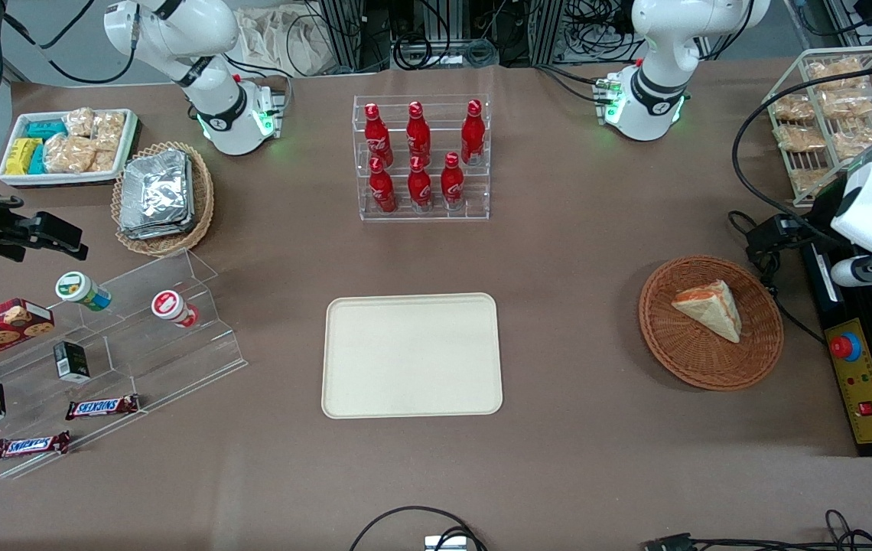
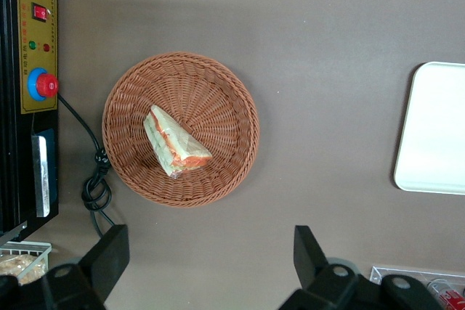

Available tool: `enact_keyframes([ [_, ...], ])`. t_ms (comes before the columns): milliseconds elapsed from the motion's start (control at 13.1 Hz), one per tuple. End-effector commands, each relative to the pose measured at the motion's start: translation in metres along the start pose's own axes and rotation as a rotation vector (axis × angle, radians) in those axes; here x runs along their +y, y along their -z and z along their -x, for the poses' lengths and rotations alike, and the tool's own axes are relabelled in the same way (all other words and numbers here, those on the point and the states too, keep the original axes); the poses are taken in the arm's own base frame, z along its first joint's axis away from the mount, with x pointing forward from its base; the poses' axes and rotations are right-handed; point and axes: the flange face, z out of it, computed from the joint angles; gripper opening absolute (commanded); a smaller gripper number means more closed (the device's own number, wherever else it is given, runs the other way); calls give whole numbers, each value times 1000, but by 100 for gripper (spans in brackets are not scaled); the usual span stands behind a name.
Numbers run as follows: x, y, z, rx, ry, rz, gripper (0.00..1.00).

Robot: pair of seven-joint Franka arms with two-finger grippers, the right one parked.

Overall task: Place sandwich from basket to tray
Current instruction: 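Move the left gripper over the wrapped sandwich in the wicker basket and lower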

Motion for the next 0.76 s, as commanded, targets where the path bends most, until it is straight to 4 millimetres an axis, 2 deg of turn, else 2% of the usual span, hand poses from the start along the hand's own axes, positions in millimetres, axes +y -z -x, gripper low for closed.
enact_keyframes([
  [0, 1, 5, -1, 1, 6, -12, 100],
  [229, -9, 6, -4, 2, 47, 7, 100],
  [535, -14, -27, -6, -47, 187, -13, 100],
  [688, -16, -55, -6, -58, 251, -17, 100],
])
